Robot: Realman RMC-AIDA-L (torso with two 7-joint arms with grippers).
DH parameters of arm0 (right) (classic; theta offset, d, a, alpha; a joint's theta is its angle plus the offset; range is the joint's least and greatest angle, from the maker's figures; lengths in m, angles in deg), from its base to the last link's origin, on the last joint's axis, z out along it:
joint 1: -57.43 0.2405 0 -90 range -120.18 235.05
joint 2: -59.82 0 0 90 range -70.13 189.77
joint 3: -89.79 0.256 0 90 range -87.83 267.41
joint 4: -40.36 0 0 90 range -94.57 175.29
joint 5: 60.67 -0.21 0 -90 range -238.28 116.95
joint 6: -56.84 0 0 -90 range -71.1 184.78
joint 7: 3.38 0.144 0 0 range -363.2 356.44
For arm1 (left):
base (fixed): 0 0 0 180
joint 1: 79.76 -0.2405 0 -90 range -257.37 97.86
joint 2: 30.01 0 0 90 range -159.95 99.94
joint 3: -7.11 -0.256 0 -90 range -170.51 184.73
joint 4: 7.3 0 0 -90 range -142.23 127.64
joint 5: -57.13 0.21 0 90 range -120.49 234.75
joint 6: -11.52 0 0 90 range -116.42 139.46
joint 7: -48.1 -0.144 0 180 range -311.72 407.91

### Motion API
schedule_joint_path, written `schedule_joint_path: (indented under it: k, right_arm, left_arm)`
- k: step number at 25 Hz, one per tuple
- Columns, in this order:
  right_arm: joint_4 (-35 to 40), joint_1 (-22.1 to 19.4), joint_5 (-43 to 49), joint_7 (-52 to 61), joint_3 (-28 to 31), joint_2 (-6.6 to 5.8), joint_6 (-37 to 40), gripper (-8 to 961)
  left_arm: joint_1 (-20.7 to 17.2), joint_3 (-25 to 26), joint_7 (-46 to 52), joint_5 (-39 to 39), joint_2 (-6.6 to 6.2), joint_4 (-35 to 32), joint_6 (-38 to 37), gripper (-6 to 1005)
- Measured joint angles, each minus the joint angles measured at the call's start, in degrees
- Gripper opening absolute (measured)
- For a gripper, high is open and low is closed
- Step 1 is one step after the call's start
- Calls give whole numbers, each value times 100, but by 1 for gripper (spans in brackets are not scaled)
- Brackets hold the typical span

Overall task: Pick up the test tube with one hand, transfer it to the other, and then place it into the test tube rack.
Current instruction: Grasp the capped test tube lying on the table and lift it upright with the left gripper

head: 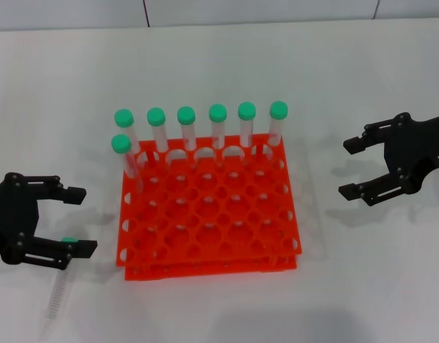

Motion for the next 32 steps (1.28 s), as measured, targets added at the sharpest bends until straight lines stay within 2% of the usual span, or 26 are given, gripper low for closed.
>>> schedule_joint_path:
  k: [23, 26, 32]
  right_arm:
    - [-64, 0, 28, -3, -6, 0, -75, 807]
    - [-74, 0, 30, -22, -5, 0, -93, 807]
    - [-76, -1, 6, -68, -10, 2, -168, 808]
  left_arm:
    - [2, -1, 124, -11, -2, -38, -94, 878]
    - [-7, -18, 386, -17, -7, -257, -190, 878]
    - [3, -178, 1580, -19, -54, -857, -324, 877]
